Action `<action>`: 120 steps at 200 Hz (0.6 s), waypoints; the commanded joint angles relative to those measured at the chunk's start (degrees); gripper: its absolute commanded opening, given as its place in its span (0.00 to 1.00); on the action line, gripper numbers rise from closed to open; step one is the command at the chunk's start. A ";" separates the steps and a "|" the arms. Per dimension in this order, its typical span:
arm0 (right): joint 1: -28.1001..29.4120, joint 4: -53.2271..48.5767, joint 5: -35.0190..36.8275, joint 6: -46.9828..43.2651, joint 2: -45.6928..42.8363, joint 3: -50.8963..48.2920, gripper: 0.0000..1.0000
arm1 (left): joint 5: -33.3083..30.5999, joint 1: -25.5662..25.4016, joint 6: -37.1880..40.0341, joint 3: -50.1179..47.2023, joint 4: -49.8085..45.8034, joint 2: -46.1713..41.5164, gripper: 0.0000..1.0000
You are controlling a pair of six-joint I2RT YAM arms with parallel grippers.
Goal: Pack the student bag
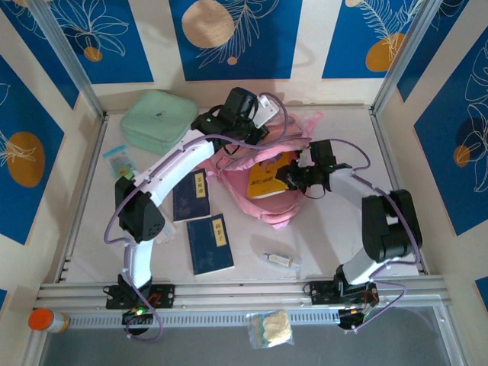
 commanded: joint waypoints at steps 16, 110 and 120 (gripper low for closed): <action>1.11 8.17 0.73 -2.86 8.43 7.97 0.10 | 0.44 0.43 -0.68 2.40 4.37 -1.02 0.00; -0.68 -15.62 14.01 -7.44 -0.18 6.04 0.51 | -0.78 0.50 0.06 -2.53 5.72 -2.99 0.00; -1.21 -17.42 13.68 -6.96 -2.01 4.50 0.44 | -0.31 0.56 0.06 -2.60 5.71 -2.84 0.00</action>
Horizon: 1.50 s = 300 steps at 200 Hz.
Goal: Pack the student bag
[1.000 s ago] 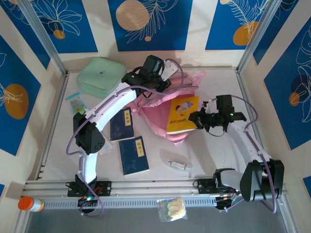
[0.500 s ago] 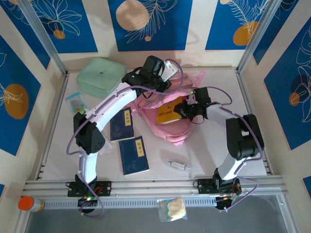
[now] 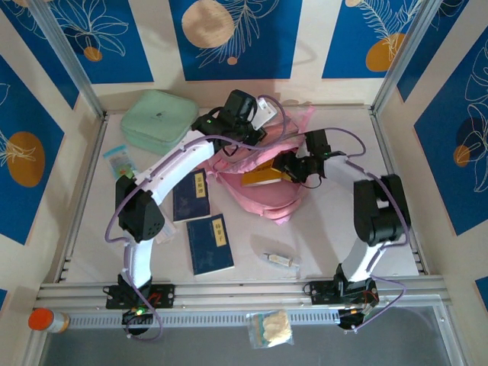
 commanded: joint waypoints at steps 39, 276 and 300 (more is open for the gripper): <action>3.81 -10.67 4.45 2.76 -7.36 -5.93 0.10 | 3.01 0.22 -1.12 0.39 4.12 -2.75 0.00; 1.17 14.43 13.23 14.61 2.32 -4.13 0.00 | 0.20 0.48 -0.20 1.03 3.83 -1.47 0.00; 1.71 10.03 9.60 9.37 -3.07 -6.12 0.04 | 0.41 0.46 -1.20 0.24 2.65 -1.42 0.00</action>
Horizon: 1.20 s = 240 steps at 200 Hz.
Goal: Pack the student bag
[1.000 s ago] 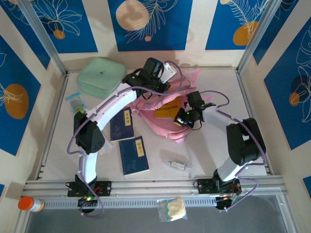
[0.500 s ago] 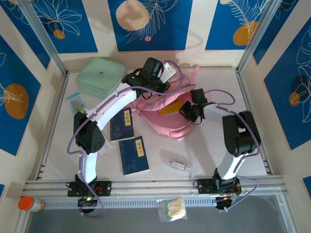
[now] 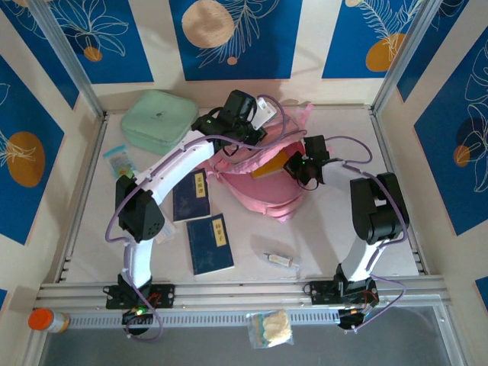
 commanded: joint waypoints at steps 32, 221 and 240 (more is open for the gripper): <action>0.63 -14.22 -0.55 -10.19 -19.27 -8.46 0.11 | 0.25 0.44 -3.38 -5.04 3.56 -2.38 0.00; 30.20 -31.23 -1.07 -7.72 -33.58 -9.20 0.55 | 0.22 0.76 -52.55 -69.17 1.83 -55.06 0.60; 35.35 -28.22 1.16 -6.11 -28.04 -7.66 0.58 | -1.68 0.79 -56.15 -74.38 -1.38 -60.09 0.62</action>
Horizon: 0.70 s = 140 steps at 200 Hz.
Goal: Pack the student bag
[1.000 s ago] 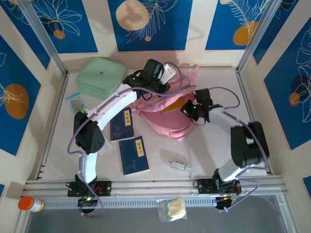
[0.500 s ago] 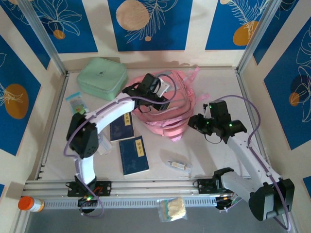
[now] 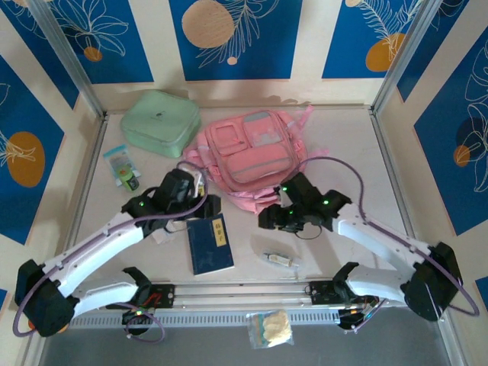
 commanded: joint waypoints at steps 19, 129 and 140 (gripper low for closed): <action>7.71 6.82 3.90 5.13 10.36 3.43 0.59 | -6.39 0.44 -11.12 -9.37 -9.45 -9.82 0.63; 14.50 13.38 6.92 9.38 29.13 11.55 0.52 | -2.07 0.45 -18.11 -22.99 -1.74 -11.67 0.61; 14.66 12.65 7.60 9.59 30.59 12.46 0.52 | -0.92 0.42 -18.65 -24.07 -0.12 -11.89 0.60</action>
